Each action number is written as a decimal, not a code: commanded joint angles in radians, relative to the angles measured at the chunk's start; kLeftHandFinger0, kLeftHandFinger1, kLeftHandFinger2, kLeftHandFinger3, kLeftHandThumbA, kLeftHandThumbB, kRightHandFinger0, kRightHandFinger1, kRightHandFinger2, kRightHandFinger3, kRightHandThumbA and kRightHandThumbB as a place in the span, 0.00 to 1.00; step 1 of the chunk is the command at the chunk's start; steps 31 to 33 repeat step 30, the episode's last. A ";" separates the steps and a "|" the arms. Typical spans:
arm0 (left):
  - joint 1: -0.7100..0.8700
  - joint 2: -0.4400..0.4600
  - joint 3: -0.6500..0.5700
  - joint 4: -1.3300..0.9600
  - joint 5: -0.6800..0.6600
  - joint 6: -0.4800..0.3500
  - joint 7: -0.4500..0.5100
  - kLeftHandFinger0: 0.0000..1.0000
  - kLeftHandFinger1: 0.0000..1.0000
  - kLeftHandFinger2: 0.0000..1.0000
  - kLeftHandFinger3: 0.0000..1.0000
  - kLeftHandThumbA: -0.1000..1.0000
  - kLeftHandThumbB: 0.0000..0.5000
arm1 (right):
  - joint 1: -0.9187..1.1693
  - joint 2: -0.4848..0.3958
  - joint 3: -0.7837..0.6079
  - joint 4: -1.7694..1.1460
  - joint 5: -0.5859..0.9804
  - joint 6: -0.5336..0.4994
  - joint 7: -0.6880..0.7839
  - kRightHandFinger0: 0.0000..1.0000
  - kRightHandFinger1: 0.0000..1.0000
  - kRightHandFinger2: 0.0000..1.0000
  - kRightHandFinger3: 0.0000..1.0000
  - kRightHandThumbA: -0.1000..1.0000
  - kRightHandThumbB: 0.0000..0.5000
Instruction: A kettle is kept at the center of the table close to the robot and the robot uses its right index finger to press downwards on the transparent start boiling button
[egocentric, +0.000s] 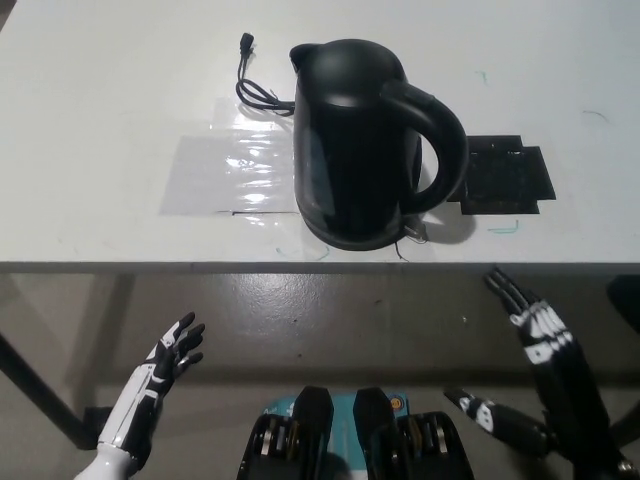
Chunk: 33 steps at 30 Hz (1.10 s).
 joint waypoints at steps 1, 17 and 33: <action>-0.019 0.017 -0.002 -0.007 -0.029 -0.044 -0.030 1.00 1.00 1.00 1.00 1.00 0.66 | 0.016 -0.020 0.011 0.063 0.128 -0.068 -0.116 1.00 1.00 1.00 1.00 1.00 0.89; -0.032 0.026 0.000 0.021 -0.014 -0.061 -0.044 1.00 1.00 1.00 1.00 1.00 0.70 | 0.011 -0.040 0.070 0.218 0.301 -0.068 -0.148 1.00 1.00 1.00 1.00 1.00 0.85; -0.026 0.022 0.004 0.019 -0.003 -0.059 -0.029 1.00 1.00 1.00 1.00 1.00 0.76 | 0.003 -0.042 0.102 0.223 0.302 -0.068 -0.155 1.00 1.00 1.00 1.00 1.00 0.82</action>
